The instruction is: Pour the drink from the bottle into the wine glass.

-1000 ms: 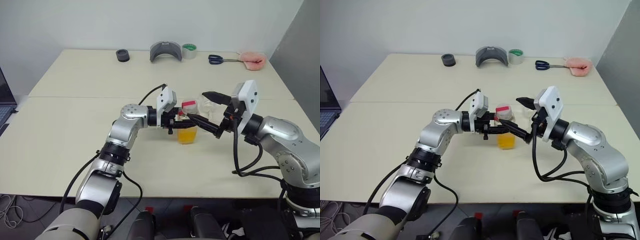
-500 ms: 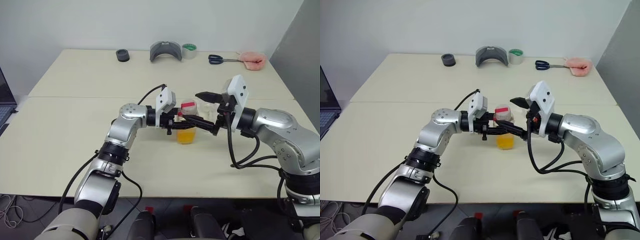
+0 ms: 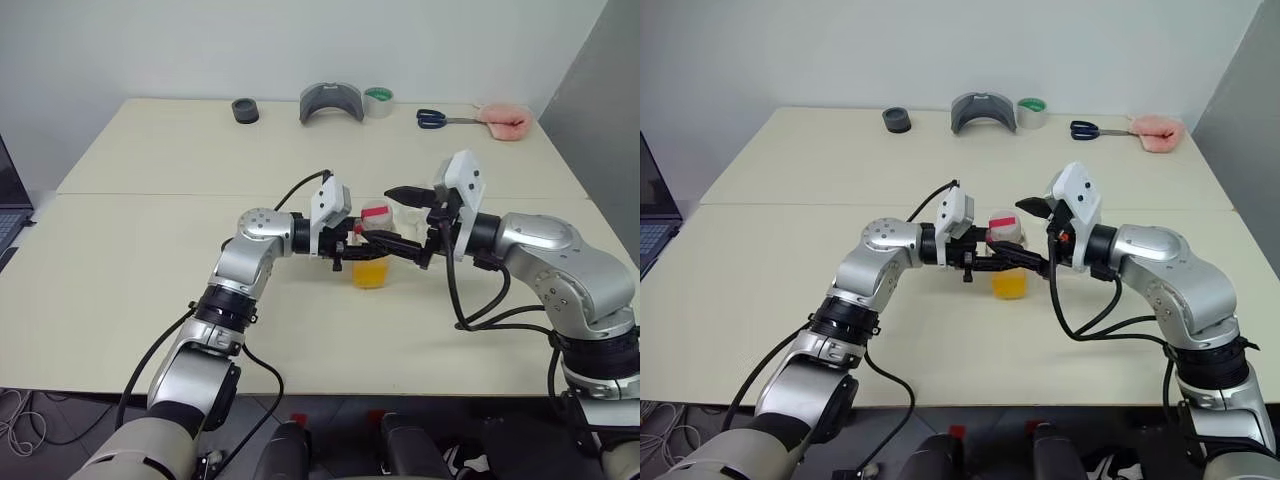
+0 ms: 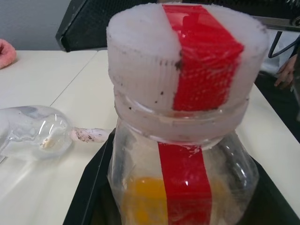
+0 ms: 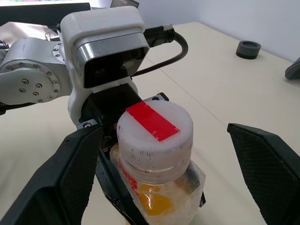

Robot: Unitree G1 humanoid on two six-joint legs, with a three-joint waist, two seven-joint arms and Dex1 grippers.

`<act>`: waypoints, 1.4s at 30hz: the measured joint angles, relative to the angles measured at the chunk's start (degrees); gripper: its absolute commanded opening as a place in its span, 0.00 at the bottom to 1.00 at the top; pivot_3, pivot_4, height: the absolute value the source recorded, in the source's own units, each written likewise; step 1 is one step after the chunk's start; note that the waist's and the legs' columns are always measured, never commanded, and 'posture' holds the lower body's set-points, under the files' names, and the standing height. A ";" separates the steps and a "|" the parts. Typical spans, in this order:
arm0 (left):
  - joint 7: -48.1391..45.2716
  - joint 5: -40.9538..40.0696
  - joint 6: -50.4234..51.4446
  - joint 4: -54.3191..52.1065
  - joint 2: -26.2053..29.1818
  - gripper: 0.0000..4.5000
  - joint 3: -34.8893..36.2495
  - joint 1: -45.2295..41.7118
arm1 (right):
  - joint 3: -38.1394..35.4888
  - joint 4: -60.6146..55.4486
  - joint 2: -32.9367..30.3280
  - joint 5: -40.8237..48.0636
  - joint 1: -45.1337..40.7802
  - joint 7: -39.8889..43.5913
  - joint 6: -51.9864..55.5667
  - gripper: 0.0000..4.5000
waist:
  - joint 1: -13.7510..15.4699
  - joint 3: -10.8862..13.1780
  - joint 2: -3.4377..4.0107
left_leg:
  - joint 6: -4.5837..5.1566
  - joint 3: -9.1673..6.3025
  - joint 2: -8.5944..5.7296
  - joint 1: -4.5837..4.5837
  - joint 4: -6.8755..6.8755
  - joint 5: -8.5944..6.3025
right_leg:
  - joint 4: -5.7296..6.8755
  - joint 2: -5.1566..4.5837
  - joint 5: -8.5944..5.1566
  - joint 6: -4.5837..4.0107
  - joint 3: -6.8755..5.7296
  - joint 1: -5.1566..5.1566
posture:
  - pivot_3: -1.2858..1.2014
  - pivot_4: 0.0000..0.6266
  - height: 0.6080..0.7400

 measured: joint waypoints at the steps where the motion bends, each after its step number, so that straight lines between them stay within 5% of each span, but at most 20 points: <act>1: -0.01 0.02 -0.06 -0.01 0.00 0.40 -0.01 0.00 | 0.13 0.05 0.22 -0.09 -0.05 0.00 -0.12 0.79 | 0.00 0.00 0.00 | 0.00 0.00 0.00 0.00 0.00 0.00 | 0.00 0.00 0.00 0.00 0.00 0.00 | 0.52 0.24 1.00; 6: 0.16 0.22 -0.13 -0.01 0.07 0.40 -0.01 0.00 | 1.04 0.41 1.04 -0.81 -0.89 0.54 -0.50 0.42 | 0.01 0.00 0.00 | 0.00 -0.01 0.00 0.00 0.00 0.00 | 0.00 0.00 0.00 0.00 -0.01 0.00 | 0.52 0.24 1.00; 20: 0.28 0.20 -0.01 -1.11 0.65 0.40 0.09 0.66 | -2.87 -1.18 6.07 2.95 2.07 -3.86 3.26 0.41 | 0.03 0.00 0.00 | 0.00 -0.01 0.00 0.00 -0.01 0.00 | 0.00 -0.01 0.00 0.00 0.00 0.00 | 0.52 0.24 1.00; 34: 1.66 0.93 0.10 -2.52 0.10 0.40 0.05 1.25 | 6.41 -4.84 -2.01 -14.62 5.11 -3.09 -19.38 0.40 | -0.01 0.01 -0.01 | 0.00 -0.03 0.01 -0.01 0.00 0.00 | -0.03 0.01 0.00 0.00 -0.03 0.00 | 0.52 0.24 1.00; 42: 1.57 0.44 0.20 -3.50 -0.56 0.40 -0.06 1.67 | -0.65 -5.32 3.18 -2.89 7.26 -4.24 -9.80 0.39 | 0.08 0.01 -0.01 | -0.01 -0.02 0.00 -0.01 0.00 0.00 | -0.01 -0.01 0.00 0.00 0.00 0.01 | 0.52 0.24 1.00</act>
